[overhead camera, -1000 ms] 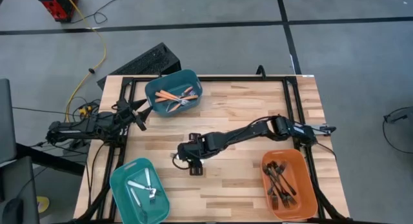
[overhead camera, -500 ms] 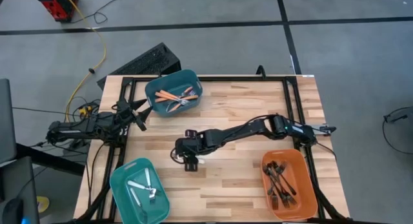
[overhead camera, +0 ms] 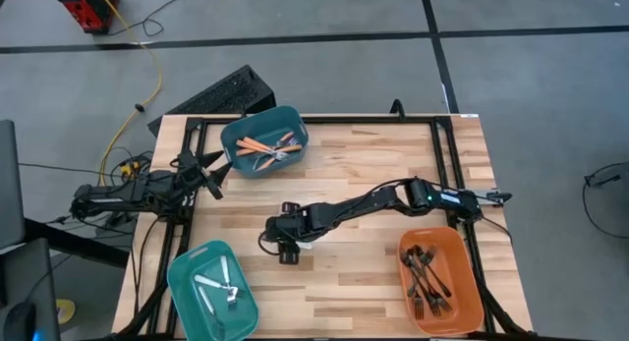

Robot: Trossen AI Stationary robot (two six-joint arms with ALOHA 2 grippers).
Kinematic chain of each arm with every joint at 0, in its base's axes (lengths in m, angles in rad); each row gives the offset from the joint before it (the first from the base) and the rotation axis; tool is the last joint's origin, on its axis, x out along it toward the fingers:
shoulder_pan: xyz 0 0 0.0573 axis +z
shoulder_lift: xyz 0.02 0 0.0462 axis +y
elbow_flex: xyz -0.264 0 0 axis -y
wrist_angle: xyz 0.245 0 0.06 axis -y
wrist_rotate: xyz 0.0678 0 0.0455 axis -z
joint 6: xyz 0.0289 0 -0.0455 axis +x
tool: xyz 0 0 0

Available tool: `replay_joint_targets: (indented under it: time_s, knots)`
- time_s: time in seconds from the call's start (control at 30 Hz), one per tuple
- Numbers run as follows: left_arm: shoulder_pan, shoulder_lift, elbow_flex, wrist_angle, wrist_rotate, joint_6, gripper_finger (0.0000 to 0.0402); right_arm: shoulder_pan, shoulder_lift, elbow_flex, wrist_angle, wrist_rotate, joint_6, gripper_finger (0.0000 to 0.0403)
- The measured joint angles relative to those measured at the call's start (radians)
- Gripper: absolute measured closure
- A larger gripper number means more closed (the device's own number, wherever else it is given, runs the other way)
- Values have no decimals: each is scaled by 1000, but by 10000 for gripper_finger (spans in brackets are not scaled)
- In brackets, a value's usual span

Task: Sort silverware by color (type)
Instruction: Put the white fork into the green bin

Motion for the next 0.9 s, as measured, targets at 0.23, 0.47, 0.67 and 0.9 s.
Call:
replay_joint_targets:
  time_s: [0.23, 0.47, 0.67, 0.9]
  knots:
    - [0, 0, 0, -17, 0, 0, 167, 5, 40, 4, -18, 0, 24, 165]
    - [0, 0, 0, -24, -5, 7, 167, 17, 60, 5, -58, 21, 59, 223]
    - [1, 0, 0, -23, -23, 7, 167, 16, 63, 6, -96, 10, 67, 354]
    - [1, 0, 0, -24, -23, 7, 167, 10, 62, 4, -110, 18, 97, 355]
